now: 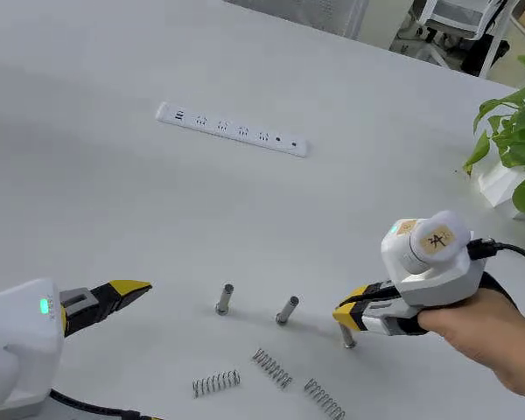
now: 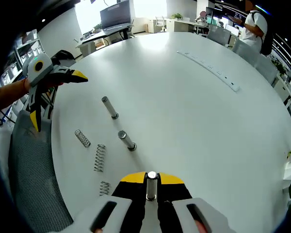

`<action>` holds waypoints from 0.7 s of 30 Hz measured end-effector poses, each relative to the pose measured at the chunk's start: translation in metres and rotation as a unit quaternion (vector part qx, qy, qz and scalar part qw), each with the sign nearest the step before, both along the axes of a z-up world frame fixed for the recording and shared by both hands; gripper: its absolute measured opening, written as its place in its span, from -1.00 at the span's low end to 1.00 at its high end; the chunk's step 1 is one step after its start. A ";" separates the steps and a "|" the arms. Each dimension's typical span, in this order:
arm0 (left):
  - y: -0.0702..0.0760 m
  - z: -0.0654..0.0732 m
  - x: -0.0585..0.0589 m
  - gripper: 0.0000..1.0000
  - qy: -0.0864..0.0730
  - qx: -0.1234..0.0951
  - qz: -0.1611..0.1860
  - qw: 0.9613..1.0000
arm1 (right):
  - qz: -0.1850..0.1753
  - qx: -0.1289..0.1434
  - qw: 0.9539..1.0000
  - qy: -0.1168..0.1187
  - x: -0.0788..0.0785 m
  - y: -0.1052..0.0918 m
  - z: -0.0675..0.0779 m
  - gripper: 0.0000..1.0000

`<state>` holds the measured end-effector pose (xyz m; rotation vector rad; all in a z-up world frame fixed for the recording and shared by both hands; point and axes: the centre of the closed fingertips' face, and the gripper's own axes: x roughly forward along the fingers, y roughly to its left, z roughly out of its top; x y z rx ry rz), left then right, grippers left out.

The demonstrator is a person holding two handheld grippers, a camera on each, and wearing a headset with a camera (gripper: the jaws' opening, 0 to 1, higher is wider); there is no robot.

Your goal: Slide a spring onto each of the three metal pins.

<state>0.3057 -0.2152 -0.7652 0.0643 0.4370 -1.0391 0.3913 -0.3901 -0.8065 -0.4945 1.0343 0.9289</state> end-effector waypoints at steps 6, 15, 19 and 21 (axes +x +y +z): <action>-0.002 0.000 0.000 0.97 0.000 0.001 -0.002 1.000 | -0.002 0.002 1.000 -0.001 -0.002 -0.003 0.003 -0.92; -0.003 0.001 0.000 0.97 0.001 0.001 -0.004 1.000 | -0.006 0.007 1.000 0.000 -0.006 -0.008 0.005 -0.93; -0.003 0.000 -0.001 0.97 0.001 0.002 -0.005 1.000 | -0.008 0.009 1.000 0.000 -0.008 -0.010 0.006 -0.93; -0.003 0.000 -0.001 0.97 0.001 0.002 -0.006 1.000 | -0.009 0.010 1.000 -0.001 -0.009 -0.010 0.007 -0.93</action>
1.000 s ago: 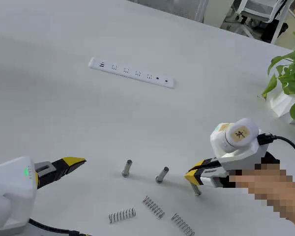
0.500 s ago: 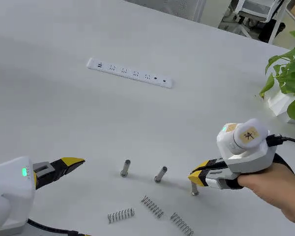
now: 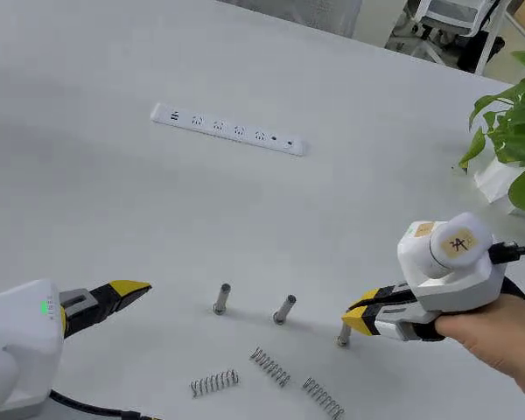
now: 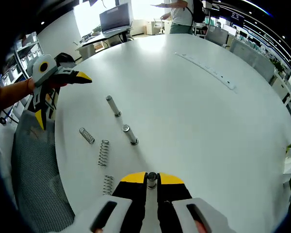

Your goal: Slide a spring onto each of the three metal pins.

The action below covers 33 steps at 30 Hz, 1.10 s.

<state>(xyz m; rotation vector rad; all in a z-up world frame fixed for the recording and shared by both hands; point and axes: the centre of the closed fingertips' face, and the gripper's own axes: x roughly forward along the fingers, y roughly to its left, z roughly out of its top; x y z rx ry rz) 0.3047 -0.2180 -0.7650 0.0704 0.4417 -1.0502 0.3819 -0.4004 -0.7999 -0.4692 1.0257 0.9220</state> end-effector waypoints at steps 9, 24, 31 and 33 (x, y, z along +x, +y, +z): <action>-0.001 -0.001 -0.001 0.97 0.003 0.002 -0.002 1.000 | -0.009 0.007 1.000 -0.006 -0.001 -0.004 0.003 -0.93; -0.006 0.001 -0.002 0.97 0.003 0.002 -0.006 1.000 | -0.018 0.007 1.000 -0.016 -0.001 -0.011 0.003 -0.93; -0.006 0.001 -0.002 0.97 0.004 0.002 -0.007 1.000 | -0.021 0.009 0.999 -0.023 0.002 -0.011 0.004 -0.93; -0.006 0.000 -0.002 0.97 0.003 0.002 -0.008 1.000 | -0.021 0.008 1.000 -0.022 0.002 -0.011 0.003 -0.93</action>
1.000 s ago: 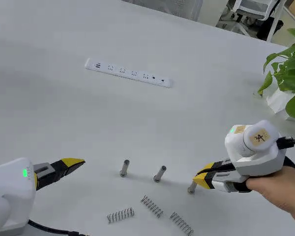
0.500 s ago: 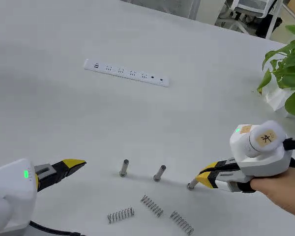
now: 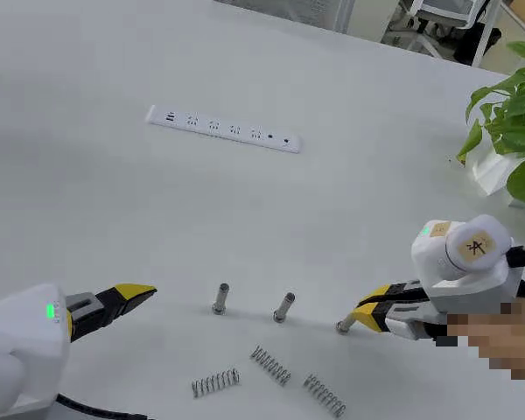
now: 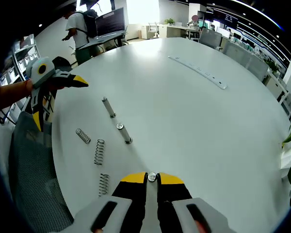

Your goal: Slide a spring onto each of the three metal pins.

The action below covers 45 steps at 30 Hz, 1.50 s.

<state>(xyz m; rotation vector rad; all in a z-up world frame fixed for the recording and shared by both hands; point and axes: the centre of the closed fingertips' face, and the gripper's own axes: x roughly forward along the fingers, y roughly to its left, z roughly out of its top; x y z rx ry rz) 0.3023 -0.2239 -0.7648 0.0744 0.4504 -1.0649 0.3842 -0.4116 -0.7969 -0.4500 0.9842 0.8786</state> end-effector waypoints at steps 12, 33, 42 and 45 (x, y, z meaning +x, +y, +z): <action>0.000 -0.001 0.000 0.96 0.001 -0.001 0.001 1.000 | 0.002 0.000 1.000 -0.002 0.001 0.001 -0.001 -0.92; -0.001 -0.001 0.002 0.96 0.000 -0.005 0.002 1.000 | 0.007 -0.001 1.000 -0.008 0.002 0.001 -0.002 -0.91; -0.002 0.000 0.002 0.96 0.001 -0.005 0.001 1.000 | 0.008 0.001 1.000 -0.008 0.002 0.002 -0.001 -0.89; -0.002 0.000 0.002 0.96 0.001 -0.005 0.001 1.000 | 0.008 0.002 1.000 -0.010 0.003 0.002 0.000 -0.88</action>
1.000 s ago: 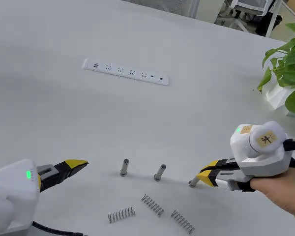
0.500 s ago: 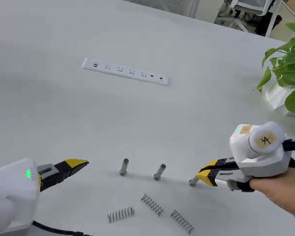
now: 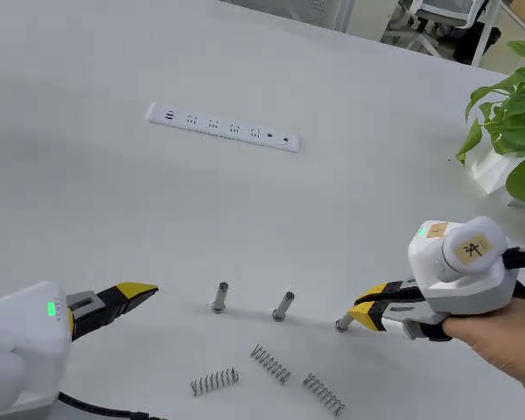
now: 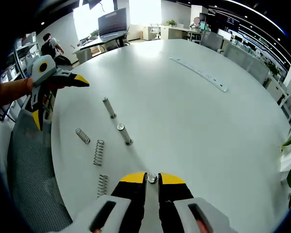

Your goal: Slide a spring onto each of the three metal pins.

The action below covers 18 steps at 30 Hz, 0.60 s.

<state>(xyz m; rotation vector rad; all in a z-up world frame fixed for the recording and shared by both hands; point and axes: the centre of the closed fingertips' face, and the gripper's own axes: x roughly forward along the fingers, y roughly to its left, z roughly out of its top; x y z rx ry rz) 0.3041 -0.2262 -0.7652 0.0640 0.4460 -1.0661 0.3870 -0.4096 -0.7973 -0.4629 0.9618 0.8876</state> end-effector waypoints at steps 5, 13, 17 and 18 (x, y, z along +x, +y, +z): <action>0.000 0.000 0.000 0.96 0.000 0.001 -0.001 1.000 | -0.001 0.002 1.000 -0.002 0.000 0.001 0.002 -0.84; -0.002 0.002 -0.001 0.96 -0.002 0.002 -0.003 1.000 | -0.001 0.011 1.000 -0.008 -0.001 0.003 0.007 -0.75; -0.002 0.003 -0.001 0.96 -0.004 0.003 -0.005 1.000 | -0.002 0.014 1.000 -0.011 -0.002 0.003 0.009 -0.67; -0.003 0.004 -0.001 0.96 -0.004 0.003 -0.006 1.000 | -0.002 0.015 1.000 -0.011 -0.003 0.003 0.010 -0.65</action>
